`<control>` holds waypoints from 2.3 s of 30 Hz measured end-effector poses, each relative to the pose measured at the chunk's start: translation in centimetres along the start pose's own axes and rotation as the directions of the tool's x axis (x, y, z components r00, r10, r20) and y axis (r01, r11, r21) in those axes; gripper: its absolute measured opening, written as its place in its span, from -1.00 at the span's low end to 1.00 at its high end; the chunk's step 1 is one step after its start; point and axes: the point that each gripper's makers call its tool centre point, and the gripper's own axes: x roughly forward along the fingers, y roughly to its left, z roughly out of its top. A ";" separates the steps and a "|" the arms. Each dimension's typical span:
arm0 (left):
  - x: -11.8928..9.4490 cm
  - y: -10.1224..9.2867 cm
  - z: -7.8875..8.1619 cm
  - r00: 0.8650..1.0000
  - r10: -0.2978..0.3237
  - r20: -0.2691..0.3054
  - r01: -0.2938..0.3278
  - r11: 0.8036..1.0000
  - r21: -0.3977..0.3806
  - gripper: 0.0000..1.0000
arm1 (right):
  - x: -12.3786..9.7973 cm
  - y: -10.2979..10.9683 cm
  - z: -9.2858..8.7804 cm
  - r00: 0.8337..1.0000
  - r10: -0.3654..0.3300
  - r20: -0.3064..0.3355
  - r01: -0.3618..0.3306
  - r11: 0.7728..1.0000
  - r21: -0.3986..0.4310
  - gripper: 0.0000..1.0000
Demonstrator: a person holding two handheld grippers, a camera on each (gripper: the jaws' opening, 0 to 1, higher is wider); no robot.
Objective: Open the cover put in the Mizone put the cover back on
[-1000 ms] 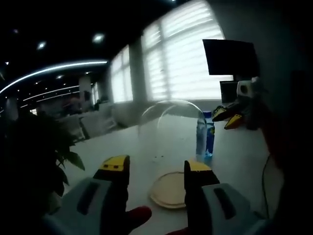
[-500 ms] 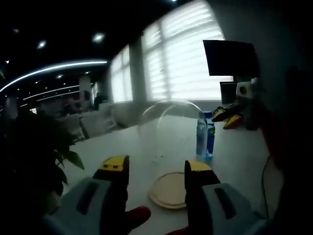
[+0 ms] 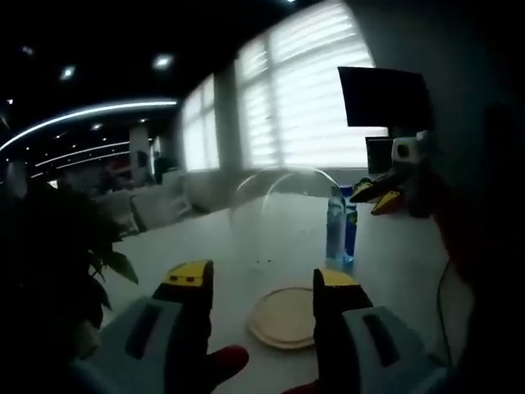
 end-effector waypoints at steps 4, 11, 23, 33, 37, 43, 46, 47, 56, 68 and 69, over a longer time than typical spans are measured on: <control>0.0 0.2 -0.1 1.000 0.002 -0.003 -0.002 1.000 -0.001 -0.16 | 0.0 0.1 0.2 1.000 0.009 0.012 -0.009 1.000 0.007 -0.36; 0.0 0.5 -0.2 1.000 -0.012 0.010 0.012 1.000 -0.019 -0.14 | 0.0 0.2 0.6 1.000 0.015 0.026 -0.016 1.000 0.016 -0.34; 0.5 -0.1 0.0 0.996 -0.074 0.051 0.078 0.993 -0.086 -0.15 | 1.0 0.6 1.0 0.998 0.036 0.060 -0.038 0.999 0.038 -0.31; 0.4 0.8 0.1 0.997 -0.033 0.071 0.036 0.998 -0.043 -0.13 | 1.8 0.3 0.6 0.997 0.042 0.065 -0.045 0.998 0.048 -0.24; 0.7 0.2 -1.1 0.998 -0.057 0.017 0.057 0.998 0.021 -0.14 | 2.0 0.5 0.6 0.996 0.057 0.075 -0.062 0.996 0.058 -0.22; 1.3 0.3 -1.4 0.998 -0.059 0.015 0.059 0.998 -0.012 -0.14 | 1.9 0.3 0.8 0.994 0.064 0.093 -0.070 0.995 0.064 -0.21; 1.4 0.6 -1.5 0.999 -0.050 0.015 0.050 0.998 -0.027 -0.13 | 1.9 0.3 0.8 0.993 0.067 0.097 -0.074 0.995 0.068 -0.21; 1.4 0.7 -1.5 0.999 -0.050 0.019 0.050 0.998 -0.034 -0.13 | 1.9 0.3 0.8 0.993 0.067 0.097 -0.074 0.995 0.066 -0.21; 1.5 0.5 -1.5 0.998 -0.057 0.025 0.058 0.997 -0.043 -0.09 | 2.2 0.2 0.5 0.996 0.049 0.080 -0.051 0.998 0.030 -0.20; 1.6 0.5 -1.9 0.997 -0.076 0.022 0.077 0.996 -0.045 -0.07 | 2.1 0.2 0.4 0.994 0.063 0.085 -0.066 0.997 0.039 -0.13; 1.5 0.7 -1.9 0.997 -0.075 0.023 0.076 0.996 -0.050 -0.07 | 2.1 0.2 0.5 0.994 0.063 0.085 -0.066 0.997 0.040 -0.13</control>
